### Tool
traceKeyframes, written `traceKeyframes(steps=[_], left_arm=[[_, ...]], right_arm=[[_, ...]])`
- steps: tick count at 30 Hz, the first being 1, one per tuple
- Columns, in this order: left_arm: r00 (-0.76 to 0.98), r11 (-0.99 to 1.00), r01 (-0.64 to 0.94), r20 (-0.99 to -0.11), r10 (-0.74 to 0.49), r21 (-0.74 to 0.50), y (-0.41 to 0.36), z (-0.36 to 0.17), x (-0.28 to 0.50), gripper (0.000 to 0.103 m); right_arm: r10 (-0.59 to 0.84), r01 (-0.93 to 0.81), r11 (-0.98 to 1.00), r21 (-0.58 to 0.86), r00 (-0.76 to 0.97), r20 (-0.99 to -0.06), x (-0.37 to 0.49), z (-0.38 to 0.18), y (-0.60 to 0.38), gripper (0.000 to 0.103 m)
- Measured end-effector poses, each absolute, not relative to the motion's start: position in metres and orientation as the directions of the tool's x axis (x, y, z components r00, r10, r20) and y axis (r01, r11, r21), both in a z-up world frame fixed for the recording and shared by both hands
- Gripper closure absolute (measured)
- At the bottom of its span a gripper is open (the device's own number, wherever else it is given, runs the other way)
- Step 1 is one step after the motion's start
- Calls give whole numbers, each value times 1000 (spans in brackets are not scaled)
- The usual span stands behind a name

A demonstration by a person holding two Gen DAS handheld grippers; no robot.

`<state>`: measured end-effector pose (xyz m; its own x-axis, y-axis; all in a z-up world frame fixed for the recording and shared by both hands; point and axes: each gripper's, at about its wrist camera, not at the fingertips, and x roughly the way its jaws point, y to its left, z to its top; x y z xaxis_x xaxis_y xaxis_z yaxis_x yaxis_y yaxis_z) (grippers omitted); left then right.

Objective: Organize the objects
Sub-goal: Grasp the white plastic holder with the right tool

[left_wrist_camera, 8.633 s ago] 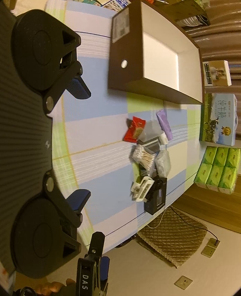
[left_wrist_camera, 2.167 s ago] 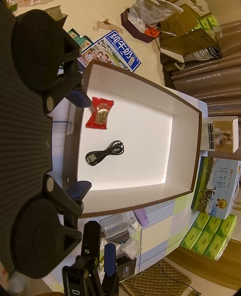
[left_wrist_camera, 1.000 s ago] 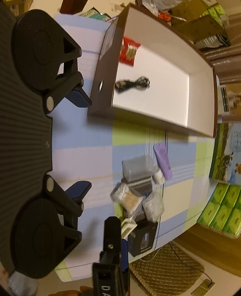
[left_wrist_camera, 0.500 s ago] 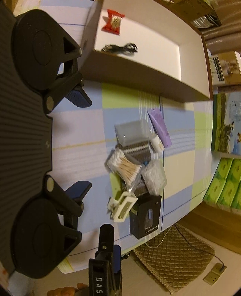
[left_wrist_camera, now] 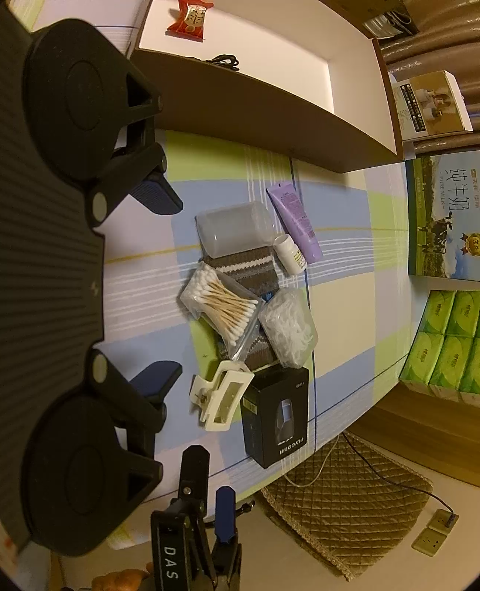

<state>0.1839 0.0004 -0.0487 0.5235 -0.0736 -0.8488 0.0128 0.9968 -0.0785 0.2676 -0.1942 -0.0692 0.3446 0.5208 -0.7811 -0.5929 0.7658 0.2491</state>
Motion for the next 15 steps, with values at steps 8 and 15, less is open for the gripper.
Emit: traceKeyframes(steps=[8,15], left_arm=[[516,998,-7,-855,-53,-67,2,-66,193,20],[507,998,0,-860,-49,-57,4,-77,198,20]], right_arm=[[534,-741,659,132,337,-775,281,-99,-177,36],[534,-828,560,26,337,-775,289,-123,-160,40]])
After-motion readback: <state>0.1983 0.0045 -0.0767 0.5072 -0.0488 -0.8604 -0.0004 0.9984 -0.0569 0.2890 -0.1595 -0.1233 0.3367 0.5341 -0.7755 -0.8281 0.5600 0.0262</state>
